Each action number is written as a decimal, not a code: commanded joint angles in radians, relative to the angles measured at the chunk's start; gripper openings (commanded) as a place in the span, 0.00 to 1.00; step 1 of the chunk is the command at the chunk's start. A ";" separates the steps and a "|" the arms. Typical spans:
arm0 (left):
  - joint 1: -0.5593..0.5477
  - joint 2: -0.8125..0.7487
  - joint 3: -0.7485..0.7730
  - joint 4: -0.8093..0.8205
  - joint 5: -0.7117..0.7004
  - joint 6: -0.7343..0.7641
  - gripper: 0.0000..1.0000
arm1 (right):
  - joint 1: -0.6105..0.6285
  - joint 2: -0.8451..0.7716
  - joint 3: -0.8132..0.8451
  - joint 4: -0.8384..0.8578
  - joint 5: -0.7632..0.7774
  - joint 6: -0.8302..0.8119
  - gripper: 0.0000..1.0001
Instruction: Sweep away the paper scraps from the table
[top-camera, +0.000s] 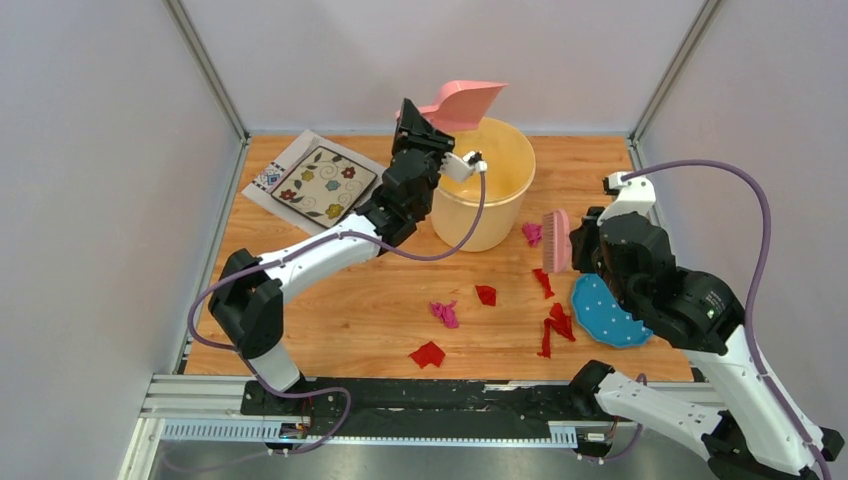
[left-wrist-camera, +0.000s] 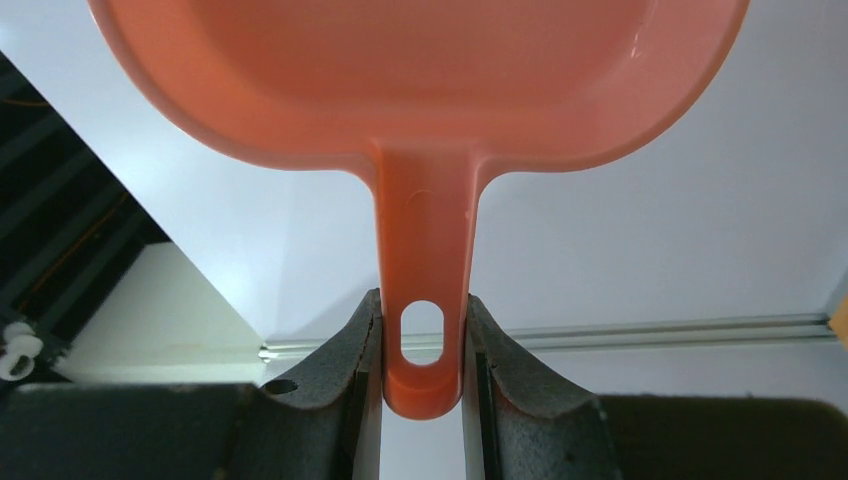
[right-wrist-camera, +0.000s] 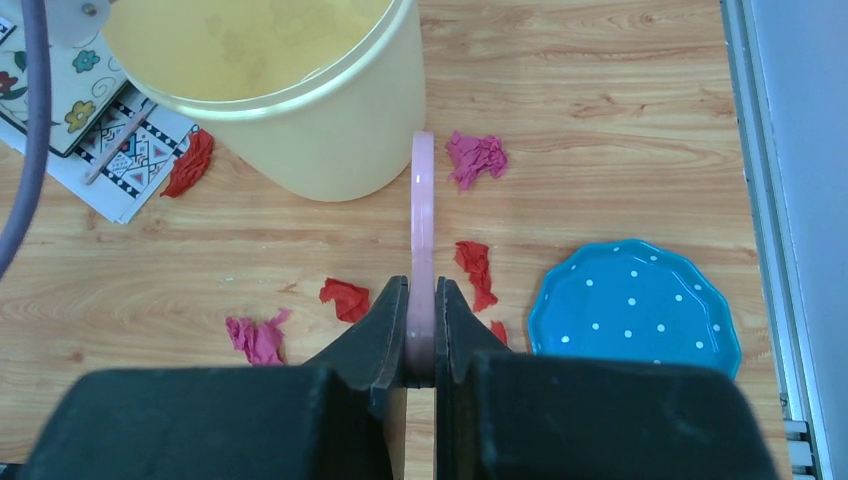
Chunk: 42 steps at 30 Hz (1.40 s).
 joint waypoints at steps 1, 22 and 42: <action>0.006 -0.083 0.145 -0.193 -0.044 -0.236 0.00 | -0.004 -0.012 0.017 0.050 -0.048 -0.038 0.00; 0.774 -0.535 -0.138 -1.181 0.569 -1.326 0.00 | 0.312 0.497 0.005 0.792 -0.438 -1.006 0.00; 1.022 -0.598 -0.456 -1.147 0.743 -1.330 0.00 | 0.310 1.055 0.099 0.799 -0.373 -1.368 0.00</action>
